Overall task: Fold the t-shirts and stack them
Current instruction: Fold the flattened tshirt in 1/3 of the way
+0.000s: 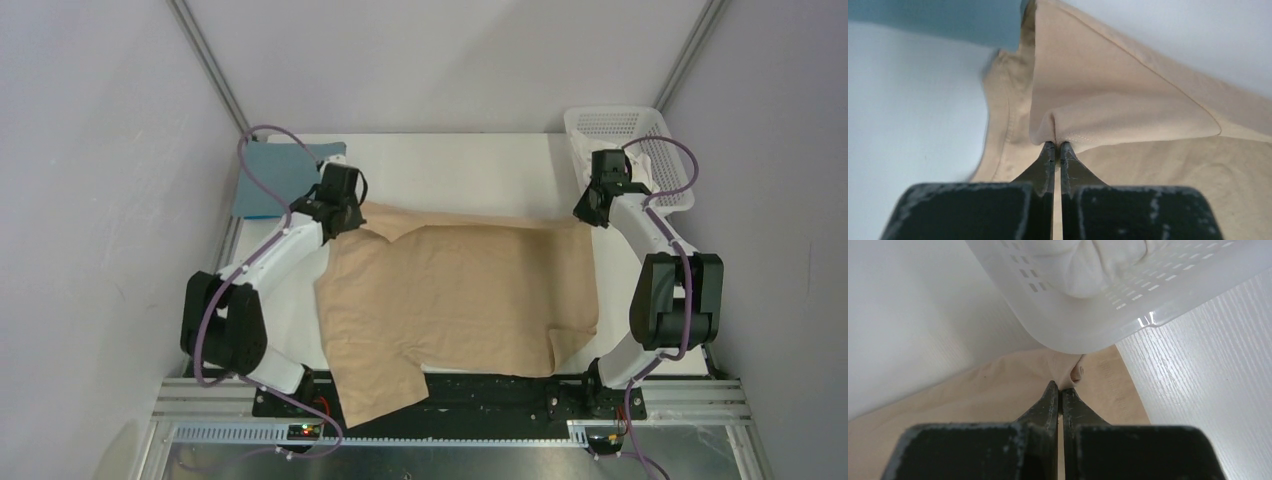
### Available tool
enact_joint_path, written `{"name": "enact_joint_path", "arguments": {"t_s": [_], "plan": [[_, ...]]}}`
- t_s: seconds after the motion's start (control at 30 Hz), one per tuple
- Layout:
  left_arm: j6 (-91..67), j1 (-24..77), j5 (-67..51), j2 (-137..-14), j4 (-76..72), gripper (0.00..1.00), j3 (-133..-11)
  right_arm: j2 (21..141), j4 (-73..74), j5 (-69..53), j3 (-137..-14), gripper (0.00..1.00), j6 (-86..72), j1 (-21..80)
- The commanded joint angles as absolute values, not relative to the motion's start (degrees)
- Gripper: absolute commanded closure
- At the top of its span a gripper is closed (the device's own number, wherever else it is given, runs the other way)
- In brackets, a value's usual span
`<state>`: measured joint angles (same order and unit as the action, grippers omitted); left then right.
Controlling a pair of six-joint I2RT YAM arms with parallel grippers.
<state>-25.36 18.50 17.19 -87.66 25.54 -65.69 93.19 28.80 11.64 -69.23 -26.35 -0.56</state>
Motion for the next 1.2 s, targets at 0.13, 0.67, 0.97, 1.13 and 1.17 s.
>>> {"name": "enact_joint_path", "arguments": {"t_s": [0.13, 0.67, 0.97, 1.13, 1.17], "plan": [[-36.2, 24.0, 23.9, -80.3, 33.4, 1.0, -61.1, 91.1, 31.8, 15.0, -70.1, 0.99, -24.4, -0.4], [-36.9, 28.2, 20.6, -69.0, 37.4, 0.47, -51.3, 88.0, 41.9, 28.7, -68.4, 0.45, -27.8, 2.6], [-34.8, 29.1, 21.0, -60.6, 36.1, 0.0, -54.5, 74.1, 42.2, 27.8, -64.7, 0.17, -30.7, 5.6], [-33.3, 26.9, 15.4, -71.6, 32.1, 0.0, -59.5, 68.6, 28.9, 1.4, -55.7, 0.11, -23.5, 12.5], [-32.7, 26.4, 12.1, -73.1, 31.0, 0.0, -59.7, 68.5, 24.3, -0.5, -54.4, 0.11, -22.8, 14.8]]}}
